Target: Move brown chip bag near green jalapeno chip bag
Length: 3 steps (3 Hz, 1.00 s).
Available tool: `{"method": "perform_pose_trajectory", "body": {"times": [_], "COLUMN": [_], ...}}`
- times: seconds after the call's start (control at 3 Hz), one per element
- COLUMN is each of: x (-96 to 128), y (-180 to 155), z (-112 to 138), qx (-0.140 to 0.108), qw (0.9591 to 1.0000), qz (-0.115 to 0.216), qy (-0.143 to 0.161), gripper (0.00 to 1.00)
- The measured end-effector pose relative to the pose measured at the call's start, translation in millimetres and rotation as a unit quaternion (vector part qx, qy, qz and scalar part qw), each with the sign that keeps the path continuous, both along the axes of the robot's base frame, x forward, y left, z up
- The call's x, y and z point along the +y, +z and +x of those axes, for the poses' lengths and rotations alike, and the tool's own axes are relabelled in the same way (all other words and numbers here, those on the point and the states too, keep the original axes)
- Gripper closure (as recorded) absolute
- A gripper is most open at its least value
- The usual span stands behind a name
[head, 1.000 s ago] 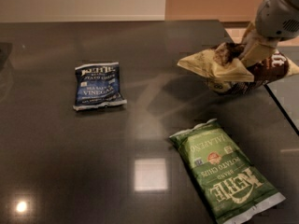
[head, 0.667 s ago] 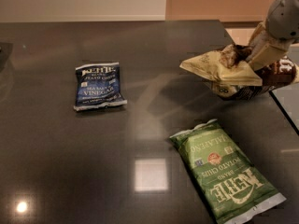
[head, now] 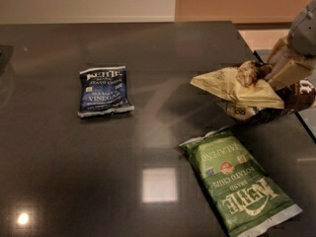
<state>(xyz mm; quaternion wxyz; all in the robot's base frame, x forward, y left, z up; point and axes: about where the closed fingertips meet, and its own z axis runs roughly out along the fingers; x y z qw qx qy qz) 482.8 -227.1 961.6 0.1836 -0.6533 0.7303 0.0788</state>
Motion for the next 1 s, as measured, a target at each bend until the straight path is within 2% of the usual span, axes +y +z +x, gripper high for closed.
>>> {"method": "perform_pose_trajectory", "body": {"times": [0.33, 0.67, 1.0], "x": [2, 4, 6], "y": [0, 1, 2], "z": [-8, -2, 2], "qx": [0.01, -0.002, -0.01], "qw": [0.9999, 1.0, 0.9999], "qz": [0.006, 0.008, 0.01], "qy": [0.007, 0.004, 0.002], "gripper": [0.14, 0.0, 0.0]}}
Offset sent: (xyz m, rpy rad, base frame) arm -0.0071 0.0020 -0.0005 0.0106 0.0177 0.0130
